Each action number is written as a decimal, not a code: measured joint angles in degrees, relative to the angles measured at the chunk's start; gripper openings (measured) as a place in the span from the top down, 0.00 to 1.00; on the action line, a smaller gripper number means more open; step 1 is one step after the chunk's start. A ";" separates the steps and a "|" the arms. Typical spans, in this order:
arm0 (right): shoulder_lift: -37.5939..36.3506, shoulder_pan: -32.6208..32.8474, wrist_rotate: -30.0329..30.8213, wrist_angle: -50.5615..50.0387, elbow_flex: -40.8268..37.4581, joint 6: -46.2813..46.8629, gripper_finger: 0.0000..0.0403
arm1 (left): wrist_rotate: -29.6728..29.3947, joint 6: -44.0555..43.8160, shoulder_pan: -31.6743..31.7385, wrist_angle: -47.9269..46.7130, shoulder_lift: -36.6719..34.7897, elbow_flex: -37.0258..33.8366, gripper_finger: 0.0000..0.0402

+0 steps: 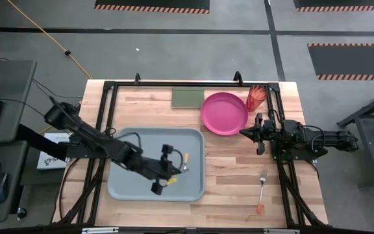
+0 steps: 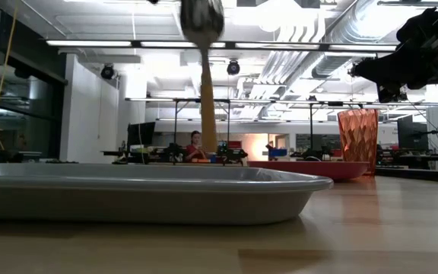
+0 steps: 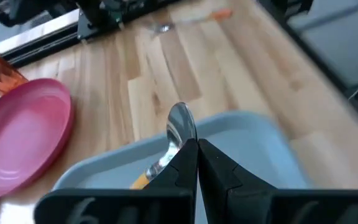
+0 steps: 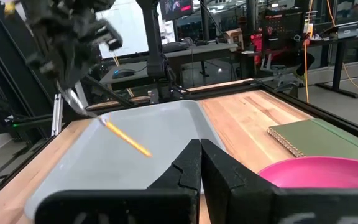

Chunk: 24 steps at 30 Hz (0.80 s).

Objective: Pick and place plate/cup/fork/spoon on tray
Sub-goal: Put the yellow spoon on the gray tray

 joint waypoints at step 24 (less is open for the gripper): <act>0.68 0.00 0.00 0.00 0.01 -0.02 1.00 | -2.47 1.73 -0.88 4.00 20.19 0.00 1.00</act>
